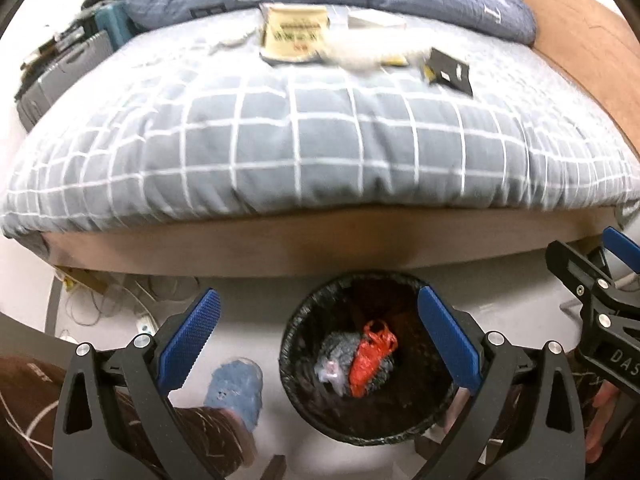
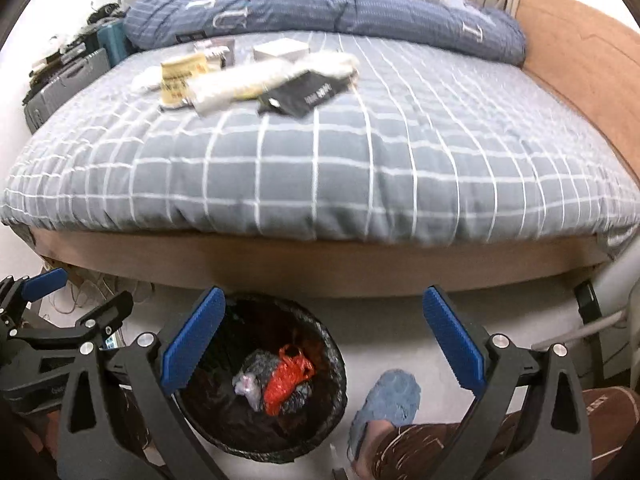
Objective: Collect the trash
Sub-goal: 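Move both tools back over the bed toward the can and black sachet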
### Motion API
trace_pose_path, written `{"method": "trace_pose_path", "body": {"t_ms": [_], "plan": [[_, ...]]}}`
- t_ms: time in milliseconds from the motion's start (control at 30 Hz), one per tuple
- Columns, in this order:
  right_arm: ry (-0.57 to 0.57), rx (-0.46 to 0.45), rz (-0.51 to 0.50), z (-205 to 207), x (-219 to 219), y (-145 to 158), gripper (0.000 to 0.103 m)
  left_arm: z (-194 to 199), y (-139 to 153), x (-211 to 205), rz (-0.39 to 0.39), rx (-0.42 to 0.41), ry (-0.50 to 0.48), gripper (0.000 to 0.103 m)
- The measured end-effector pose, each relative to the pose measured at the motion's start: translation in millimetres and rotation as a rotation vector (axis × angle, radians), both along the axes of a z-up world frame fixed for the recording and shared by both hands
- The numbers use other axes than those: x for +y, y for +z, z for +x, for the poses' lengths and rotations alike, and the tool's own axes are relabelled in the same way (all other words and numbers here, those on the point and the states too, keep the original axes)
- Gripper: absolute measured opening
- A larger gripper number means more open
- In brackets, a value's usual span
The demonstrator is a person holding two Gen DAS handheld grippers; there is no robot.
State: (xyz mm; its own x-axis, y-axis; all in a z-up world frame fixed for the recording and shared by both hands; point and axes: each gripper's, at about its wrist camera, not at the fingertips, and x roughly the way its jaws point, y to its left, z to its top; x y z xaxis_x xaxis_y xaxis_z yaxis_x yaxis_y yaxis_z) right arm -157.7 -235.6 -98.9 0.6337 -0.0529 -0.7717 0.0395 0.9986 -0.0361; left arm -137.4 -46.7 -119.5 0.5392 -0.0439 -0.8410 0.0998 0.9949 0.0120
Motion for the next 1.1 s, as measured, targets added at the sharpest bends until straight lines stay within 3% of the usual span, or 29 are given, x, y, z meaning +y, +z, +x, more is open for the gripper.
{"method": "trace_pose_path", "body": {"t_ms": [400,567,667,1100], "plan": [[0.032,-0.096,-0.023,14.6,15.7,31.6,0.095,18.0,39.3,20.6,-0.022,-0.103,0.04,0.097],[0.038,-0.115,-0.034,28.8,16.8,37.7,0.095,36.1,42.2,25.4,0.007,-0.118,0.055,0.097],[0.032,-0.133,-0.029,38.0,13.6,41.9,0.095,48.3,44.4,28.1,-0.019,-0.12,0.056,0.097],[-0.02,-0.127,-0.011,114.5,-6.0,39.8,0.095,120.5,59.1,34.2,-0.027,-0.172,0.075,0.097]]}}
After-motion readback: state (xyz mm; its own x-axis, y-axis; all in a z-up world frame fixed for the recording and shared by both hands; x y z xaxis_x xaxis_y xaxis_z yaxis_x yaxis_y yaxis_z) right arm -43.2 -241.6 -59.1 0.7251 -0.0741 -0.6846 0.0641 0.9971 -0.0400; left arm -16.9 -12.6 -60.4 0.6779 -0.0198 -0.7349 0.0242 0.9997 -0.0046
